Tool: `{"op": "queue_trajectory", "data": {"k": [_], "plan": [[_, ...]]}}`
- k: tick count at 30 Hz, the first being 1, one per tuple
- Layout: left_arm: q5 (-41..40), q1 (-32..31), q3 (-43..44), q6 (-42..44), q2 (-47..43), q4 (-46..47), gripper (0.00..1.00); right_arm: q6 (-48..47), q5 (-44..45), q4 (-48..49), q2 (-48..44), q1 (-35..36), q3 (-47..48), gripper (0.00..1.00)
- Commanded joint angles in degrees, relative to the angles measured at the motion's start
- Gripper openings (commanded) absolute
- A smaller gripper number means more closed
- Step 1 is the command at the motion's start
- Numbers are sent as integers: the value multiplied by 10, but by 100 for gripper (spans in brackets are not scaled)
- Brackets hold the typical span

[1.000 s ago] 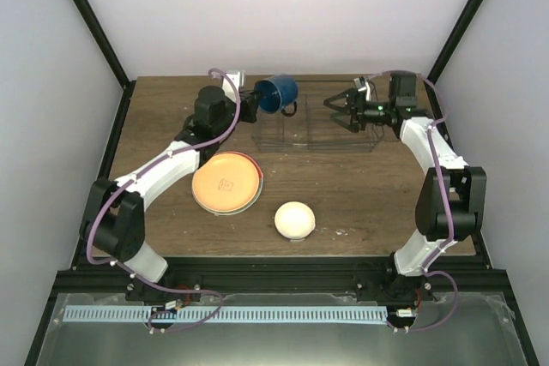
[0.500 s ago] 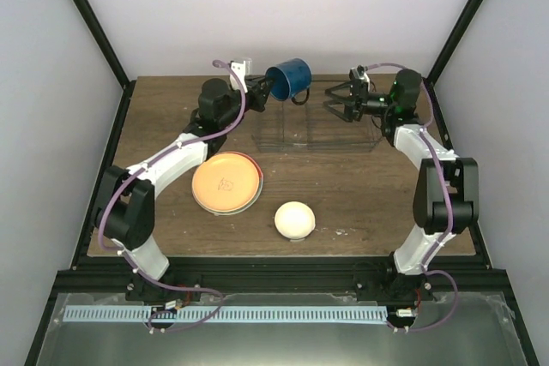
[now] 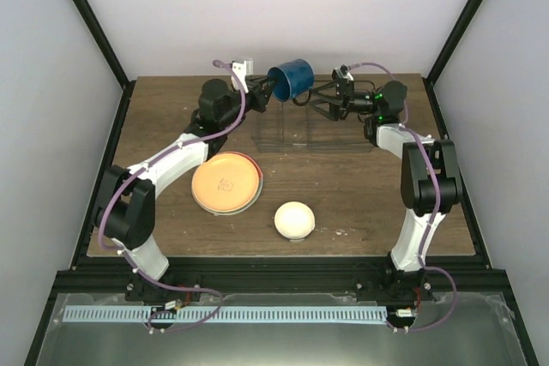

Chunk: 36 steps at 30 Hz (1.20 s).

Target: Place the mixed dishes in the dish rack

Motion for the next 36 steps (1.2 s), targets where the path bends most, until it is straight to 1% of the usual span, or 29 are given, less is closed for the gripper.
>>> {"op": "queue_trajectory", "data": {"k": [1, 9, 13, 15, 25, 28, 29, 31, 33, 36], "plan": [[12, -11, 16, 5, 2, 51, 0, 19, 3, 47, -2, 13, 24, 68], [18, -10, 16, 5, 10, 49, 0, 17, 4, 50, -4, 14, 16, 66], [21, -12, 14, -1, 17, 54, 0, 18, 4, 52, 3, 19, 26, 61], [21, -11, 14, -4, 22, 56, 0, 20, 4, 56, 5, 21, 27, 56], [39, -13, 22, -15, 42, 65, 0, 32, 3, 76, 14, 22, 27, 13], [45, -13, 22, -15, 47, 61, 0, 31, 3, 77, 16, 21, 33, 4], [44, -13, 21, -15, 48, 58, 0, 30, 3, 77, 18, 21, 35, 2], [40, -13, 18, -14, 49, 50, 0, 28, 4, 76, 21, 21, 41, 1], [39, -9, 13, -12, 50, 44, 7, 23, 7, 72, 26, 22, 45, 1], [43, 4, 3, -13, 50, 34, 24, 15, 12, 63, 31, 18, 53, 1]]}}
